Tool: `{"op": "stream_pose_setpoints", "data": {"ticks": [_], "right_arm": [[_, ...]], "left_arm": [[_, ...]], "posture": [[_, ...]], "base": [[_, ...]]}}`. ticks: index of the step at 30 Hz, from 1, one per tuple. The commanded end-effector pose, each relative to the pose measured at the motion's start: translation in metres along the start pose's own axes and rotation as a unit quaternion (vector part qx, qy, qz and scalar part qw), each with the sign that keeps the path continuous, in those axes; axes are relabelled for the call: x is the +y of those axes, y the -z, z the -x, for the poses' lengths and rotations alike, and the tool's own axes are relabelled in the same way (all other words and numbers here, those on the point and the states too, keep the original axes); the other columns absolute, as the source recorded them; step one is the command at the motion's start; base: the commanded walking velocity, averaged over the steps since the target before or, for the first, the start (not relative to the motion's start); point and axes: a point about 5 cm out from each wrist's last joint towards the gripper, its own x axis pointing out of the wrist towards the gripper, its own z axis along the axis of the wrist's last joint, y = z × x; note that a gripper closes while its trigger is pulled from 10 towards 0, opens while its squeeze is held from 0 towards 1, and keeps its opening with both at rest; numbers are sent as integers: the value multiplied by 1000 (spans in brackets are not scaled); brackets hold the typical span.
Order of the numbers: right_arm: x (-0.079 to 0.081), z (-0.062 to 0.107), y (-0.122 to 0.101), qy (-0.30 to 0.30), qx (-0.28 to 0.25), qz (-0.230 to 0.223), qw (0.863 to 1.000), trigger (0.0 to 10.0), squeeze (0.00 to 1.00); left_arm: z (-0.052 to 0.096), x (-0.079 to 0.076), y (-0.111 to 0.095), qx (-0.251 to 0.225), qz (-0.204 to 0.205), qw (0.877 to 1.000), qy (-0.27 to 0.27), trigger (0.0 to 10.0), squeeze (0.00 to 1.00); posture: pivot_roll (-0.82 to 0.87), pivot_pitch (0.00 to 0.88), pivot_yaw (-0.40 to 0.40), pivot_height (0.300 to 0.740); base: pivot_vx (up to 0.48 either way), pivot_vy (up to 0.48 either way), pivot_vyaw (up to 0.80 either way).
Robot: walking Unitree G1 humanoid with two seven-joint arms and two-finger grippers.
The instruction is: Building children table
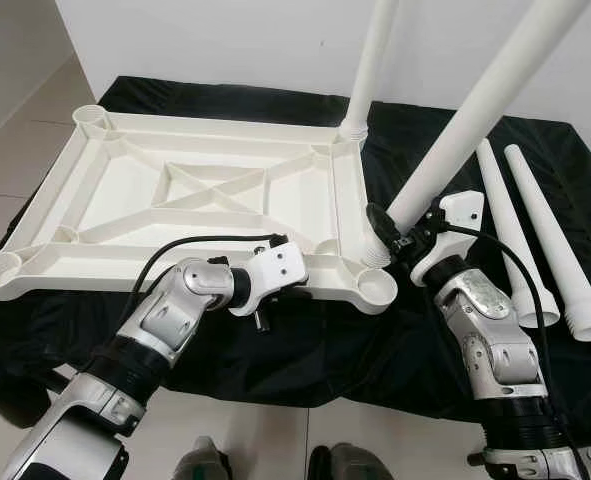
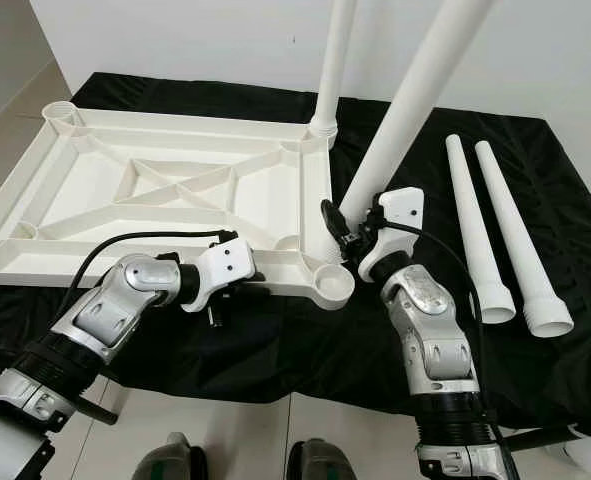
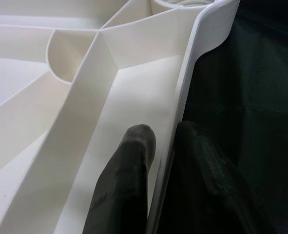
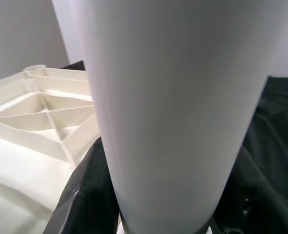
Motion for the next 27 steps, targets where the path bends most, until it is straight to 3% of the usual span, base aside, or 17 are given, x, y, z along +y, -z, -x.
{"op": "stream_pose_setpoints", "data": {"ticks": [1,13,27], "right_arm": [[4,0,-2,-14,4,-4,1000,10000,0],[17,1,-10,-62,27,-23,997,10000,0],[1,27,-18,-78,78,-6,994,10000,0]], "left_arm": [[4,12,-2,0,-6,998,-65,10000,0],[2,12,-3,-2,-12,998,-65,10000,0],[2,14,-3,2,-18,997,-70,10000,0]], "posture": [[-30,32,-30,740],[-32,33,-34,740],[-41,44,-31,740]], "base": [[0,0,0],[0,0,0],[0,0,0]]}}
